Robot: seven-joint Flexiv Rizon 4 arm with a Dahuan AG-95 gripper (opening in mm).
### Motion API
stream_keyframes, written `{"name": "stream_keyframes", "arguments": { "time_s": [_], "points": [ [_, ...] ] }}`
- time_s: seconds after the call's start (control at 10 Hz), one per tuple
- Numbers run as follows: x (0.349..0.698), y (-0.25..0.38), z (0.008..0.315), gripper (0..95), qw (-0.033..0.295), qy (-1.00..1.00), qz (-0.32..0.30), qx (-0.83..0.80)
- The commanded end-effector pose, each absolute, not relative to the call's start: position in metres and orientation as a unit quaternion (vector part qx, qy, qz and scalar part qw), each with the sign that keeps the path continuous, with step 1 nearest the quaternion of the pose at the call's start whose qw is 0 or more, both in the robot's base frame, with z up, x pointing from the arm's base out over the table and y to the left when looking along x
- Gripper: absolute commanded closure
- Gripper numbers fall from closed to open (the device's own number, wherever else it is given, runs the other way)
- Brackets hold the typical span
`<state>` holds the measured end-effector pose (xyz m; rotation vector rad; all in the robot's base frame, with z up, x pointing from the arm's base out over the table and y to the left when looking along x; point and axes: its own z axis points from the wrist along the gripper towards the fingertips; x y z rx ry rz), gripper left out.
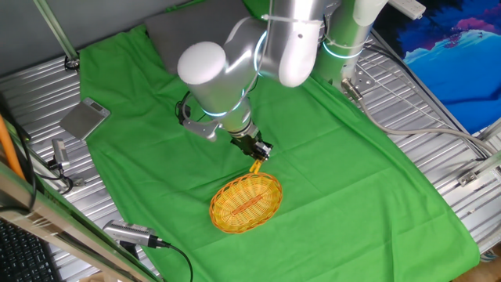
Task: Use a clamp
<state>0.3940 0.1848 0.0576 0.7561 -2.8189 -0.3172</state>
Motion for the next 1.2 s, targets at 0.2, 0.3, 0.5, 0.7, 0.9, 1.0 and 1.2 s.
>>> {"name": "stream_keyframes", "arguments": {
  "time_s": [0.2, 0.3, 0.5, 0.7, 0.9, 1.0, 1.2],
  "points": [
    [0.3953, 0.1829, 0.0573, 95.0, 0.102, -0.954, -0.102, 0.262],
    [0.3955, 0.1826, 0.0573, 95.0, 0.102, -0.954, -0.101, 0.263],
    [0.3968, 0.1821, 0.058, 95.0, 0.1, -0.954, -0.096, 0.267],
    [0.3994, 0.1813, 0.059, 95.0, 0.099, -0.952, -0.087, 0.276],
    [0.4009, 0.1807, 0.0592, 95.0, 0.098, -0.951, -0.079, 0.282],
    [0.4011, 0.1803, 0.0595, 95.0, 0.097, -0.951, -0.075, 0.284],
    [0.4007, 0.1791, 0.0603, 95.0, 0.096, -0.95, -0.074, 0.287]
  ]
}}
